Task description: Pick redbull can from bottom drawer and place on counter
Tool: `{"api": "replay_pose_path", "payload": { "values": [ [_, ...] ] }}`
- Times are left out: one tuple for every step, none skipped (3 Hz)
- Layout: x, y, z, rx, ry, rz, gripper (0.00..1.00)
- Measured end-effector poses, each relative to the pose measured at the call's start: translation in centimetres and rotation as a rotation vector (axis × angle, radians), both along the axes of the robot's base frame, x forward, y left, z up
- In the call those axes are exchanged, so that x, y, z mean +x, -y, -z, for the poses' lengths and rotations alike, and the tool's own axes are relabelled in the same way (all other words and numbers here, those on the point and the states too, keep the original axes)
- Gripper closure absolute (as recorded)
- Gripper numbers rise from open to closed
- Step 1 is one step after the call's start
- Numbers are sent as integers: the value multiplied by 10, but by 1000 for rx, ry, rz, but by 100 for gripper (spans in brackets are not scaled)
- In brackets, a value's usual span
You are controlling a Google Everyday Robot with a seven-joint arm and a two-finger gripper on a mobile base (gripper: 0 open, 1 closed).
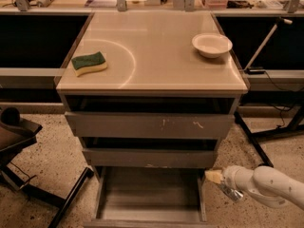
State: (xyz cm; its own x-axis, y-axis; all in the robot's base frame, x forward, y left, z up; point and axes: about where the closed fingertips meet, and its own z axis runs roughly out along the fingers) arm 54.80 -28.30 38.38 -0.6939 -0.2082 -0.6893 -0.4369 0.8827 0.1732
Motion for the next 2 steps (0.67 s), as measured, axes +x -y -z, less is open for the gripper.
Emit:
{"api": "replay_pose_path", "payload": {
  "values": [
    [0,0,0,0,0,0,100],
    [-6,-16,-39,-55,55,-26,100]
  ]
}}
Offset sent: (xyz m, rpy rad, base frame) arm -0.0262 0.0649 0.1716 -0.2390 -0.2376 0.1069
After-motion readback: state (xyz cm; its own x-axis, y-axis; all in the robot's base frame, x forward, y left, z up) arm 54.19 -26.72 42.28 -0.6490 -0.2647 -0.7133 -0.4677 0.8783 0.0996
